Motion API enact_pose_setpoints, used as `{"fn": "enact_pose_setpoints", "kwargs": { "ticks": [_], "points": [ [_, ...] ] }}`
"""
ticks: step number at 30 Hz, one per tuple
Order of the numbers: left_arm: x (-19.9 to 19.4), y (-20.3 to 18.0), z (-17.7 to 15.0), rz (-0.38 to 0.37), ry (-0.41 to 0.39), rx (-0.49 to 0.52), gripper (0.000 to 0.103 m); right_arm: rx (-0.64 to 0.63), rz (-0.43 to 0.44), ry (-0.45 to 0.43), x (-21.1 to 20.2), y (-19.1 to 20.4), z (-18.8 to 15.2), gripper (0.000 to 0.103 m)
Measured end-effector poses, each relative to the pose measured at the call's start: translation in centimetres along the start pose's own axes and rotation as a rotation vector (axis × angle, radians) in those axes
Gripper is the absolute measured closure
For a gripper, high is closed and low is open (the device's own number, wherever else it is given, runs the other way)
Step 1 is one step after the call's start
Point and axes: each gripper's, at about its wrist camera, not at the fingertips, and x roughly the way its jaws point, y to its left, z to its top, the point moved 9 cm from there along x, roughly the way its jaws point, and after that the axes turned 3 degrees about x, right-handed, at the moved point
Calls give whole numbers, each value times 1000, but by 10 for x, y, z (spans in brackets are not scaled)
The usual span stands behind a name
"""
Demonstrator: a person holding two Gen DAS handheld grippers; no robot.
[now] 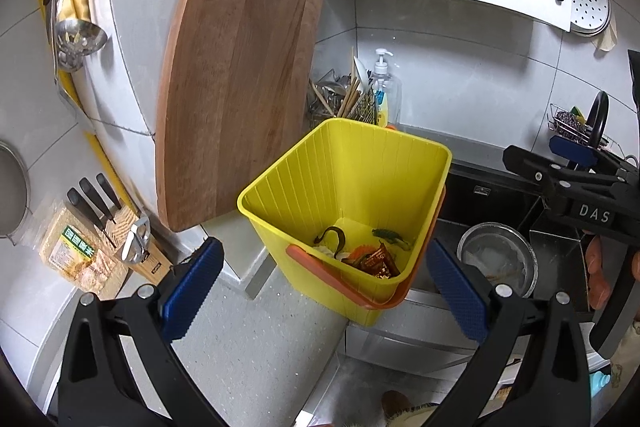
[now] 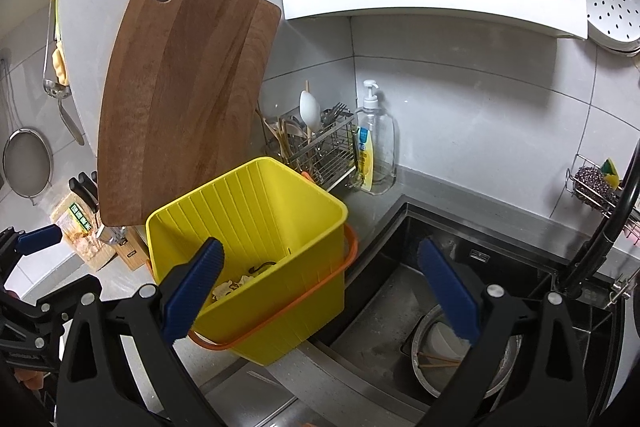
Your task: Collect trash
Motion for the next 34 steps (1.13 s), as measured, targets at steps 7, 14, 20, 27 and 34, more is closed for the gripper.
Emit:
{"fn": "enact_pose_setpoints", "kwargs": {
  "ticks": [7, 14, 20, 27, 34],
  "points": [
    [0, 3, -3, 12, 4, -3, 4, -16, -2, 7, -1, 2, -2, 8],
    [0, 4, -4, 12, 8, -8, 4, -17, -7, 10, 0, 2, -3, 8],
    [1, 8, -6, 10, 21, -45, 4, -17, -6, 9, 0, 2, -5, 8],
    [-2, 7, -6, 12, 12, -43, 3, -16, -6, 10, 0, 1, -4, 8],
    [-2, 5, -6, 14, 17, -24, 4, -24, -2, 10, 2, 4, -6, 8]
  ]
}}
